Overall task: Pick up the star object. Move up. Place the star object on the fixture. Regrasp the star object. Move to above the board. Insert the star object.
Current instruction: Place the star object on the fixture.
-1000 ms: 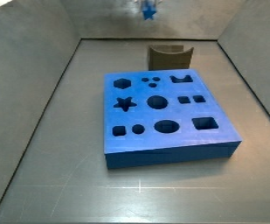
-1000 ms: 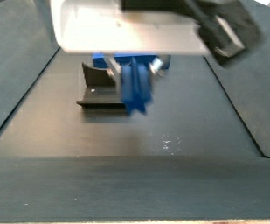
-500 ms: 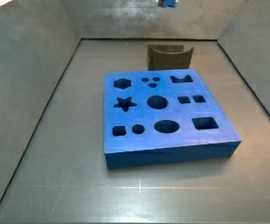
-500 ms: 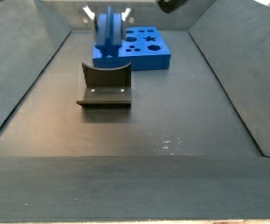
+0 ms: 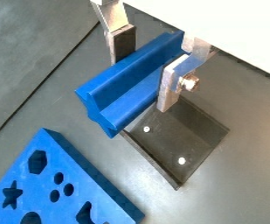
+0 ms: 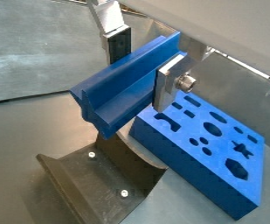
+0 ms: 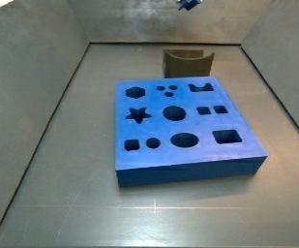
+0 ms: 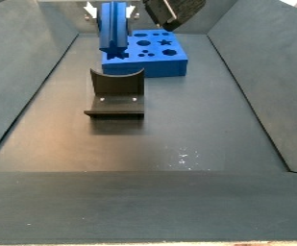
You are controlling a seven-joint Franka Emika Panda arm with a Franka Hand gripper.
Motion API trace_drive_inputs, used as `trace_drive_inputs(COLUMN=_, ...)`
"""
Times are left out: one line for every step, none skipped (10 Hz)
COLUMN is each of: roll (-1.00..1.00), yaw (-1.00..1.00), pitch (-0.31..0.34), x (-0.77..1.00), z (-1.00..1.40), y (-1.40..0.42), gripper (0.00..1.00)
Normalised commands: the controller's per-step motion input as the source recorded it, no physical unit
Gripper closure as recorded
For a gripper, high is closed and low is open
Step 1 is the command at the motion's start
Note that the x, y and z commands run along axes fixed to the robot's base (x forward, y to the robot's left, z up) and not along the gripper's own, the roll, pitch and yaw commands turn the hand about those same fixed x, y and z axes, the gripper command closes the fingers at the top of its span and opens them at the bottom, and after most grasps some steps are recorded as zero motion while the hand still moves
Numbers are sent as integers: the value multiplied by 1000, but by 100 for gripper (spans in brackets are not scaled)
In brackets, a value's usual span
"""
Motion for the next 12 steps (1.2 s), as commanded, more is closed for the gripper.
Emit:
trace_drive_inputs(roll=-1000, yaw=-138, pitch=69, x=122, z=-1000, y=72, gripper=100)
trace_drive_inputs(roll=-1000, yaw=-142, pitch=62, x=129, z=-1000, y=83, gripper=100)
trace_drive_inputs(roll=-1000, yaw=-143, pitch=72, x=134, z=-1000, y=89, gripper=100)
trace_drive_inputs(roll=-1000, yaw=-151, pitch=96, x=157, z=-1000, y=92, gripper=100)
trace_drive_inputs(roll=-1000, yaw=-158, pitch=101, x=164, z=-1000, y=98, gripper=100)
trace_drive_inputs(roll=-1000, yaw=-183, pitch=103, x=176, z=-1000, y=107, gripper=100)
trace_drive_inputs(roll=-841, yaw=-176, pitch=86, x=184, z=-1000, y=113, gripper=100)
trace_drive_inputs(roll=-675, yaw=-169, pitch=67, x=197, z=-1000, y=121, gripper=100)
trace_drive_inputs(roll=-510, yaw=-158, pitch=53, x=208, z=-1000, y=130, gripper=100)
trace_drive_inputs(roll=-308, yaw=-143, pitch=41, x=177, z=-781, y=106, gripper=100)
trace_drive_inputs(roll=-224, yaw=-128, pitch=32, x=142, z=-585, y=77, gripper=100)
trace_drive_inputs(roll=-189, yaw=-123, pitch=15, x=126, z=-457, y=77, gripper=100)
